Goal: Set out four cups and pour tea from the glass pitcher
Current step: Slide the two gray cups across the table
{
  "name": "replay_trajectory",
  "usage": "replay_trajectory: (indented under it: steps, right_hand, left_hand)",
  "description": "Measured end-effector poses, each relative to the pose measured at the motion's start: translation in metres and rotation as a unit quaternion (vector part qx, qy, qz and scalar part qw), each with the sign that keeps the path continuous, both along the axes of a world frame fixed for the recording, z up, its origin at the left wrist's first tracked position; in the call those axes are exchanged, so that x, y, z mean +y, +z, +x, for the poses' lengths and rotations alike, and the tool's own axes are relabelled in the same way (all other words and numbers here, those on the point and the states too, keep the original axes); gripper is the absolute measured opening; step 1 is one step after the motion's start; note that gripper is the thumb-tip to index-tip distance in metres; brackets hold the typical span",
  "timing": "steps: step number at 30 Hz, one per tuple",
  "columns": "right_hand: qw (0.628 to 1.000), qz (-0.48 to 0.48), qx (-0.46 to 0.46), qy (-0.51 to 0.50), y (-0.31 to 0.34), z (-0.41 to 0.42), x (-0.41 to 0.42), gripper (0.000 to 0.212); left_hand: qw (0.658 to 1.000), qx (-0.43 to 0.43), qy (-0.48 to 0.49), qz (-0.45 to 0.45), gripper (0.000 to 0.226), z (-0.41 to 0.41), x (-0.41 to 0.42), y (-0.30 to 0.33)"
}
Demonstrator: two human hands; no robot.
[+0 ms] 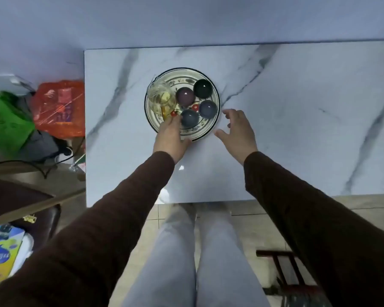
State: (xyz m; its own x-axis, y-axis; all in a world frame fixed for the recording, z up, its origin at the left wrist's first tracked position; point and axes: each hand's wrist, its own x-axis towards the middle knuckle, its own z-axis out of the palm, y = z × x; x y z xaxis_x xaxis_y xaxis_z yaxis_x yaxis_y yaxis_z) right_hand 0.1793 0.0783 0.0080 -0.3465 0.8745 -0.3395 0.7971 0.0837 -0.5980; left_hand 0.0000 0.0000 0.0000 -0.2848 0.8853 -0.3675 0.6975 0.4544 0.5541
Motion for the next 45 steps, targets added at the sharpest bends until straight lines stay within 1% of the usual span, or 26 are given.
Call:
replay_trajectory:
  steps: [6,9,13,16,20,24,29,36,45]
  right_hand:
    - [0.996,0.039,-0.048,0.066,-0.056,-0.021,0.042,0.064]
    - [0.99,0.075,-0.061,0.103,-0.078,-0.026,0.056,0.066]
    - [0.985,0.087,-0.065,0.136,-0.104,-0.032,0.069,0.071]
    - [0.983,0.102,-0.064,0.137,-0.115,-0.033,0.075,0.072]
    - [0.984,0.104,-0.05,0.134,-0.12,-0.032,0.077,0.069]
    - [0.99,0.099,-0.014,0.096,-0.112,-0.019,0.069,0.067]
    - [0.993,0.109,0.011,0.038,-0.093,0.024,0.04,0.062]
    - [0.994,0.106,0.004,-0.03,-0.061,0.122,0.008,0.063]
    - [0.991,0.113,0.01,-0.071,-0.034,0.249,-0.011,0.061]
  left_hand:
    - [0.999,0.003,0.043,-0.004,0.077,0.01,0.029,-0.055]
    - [0.998,0.016,0.066,0.009,0.078,0.014,0.039,-0.075]
    - [0.995,0.027,0.095,0.024,0.079,0.016,0.051,-0.097]
    - [0.993,0.041,0.105,0.034,0.074,0.018,0.055,-0.107]
    - [0.991,0.029,0.126,0.042,0.072,0.017,0.054,-0.111]
    - [0.989,0.029,0.132,0.059,0.074,0.019,0.048,-0.102]
    - [0.99,0.031,0.098,0.092,0.071,0.044,0.04,-0.082]
    - [0.993,0.026,0.031,0.114,0.066,0.124,0.026,-0.053]
    - [0.991,-0.001,0.019,0.13,0.067,0.243,0.015,-0.034]
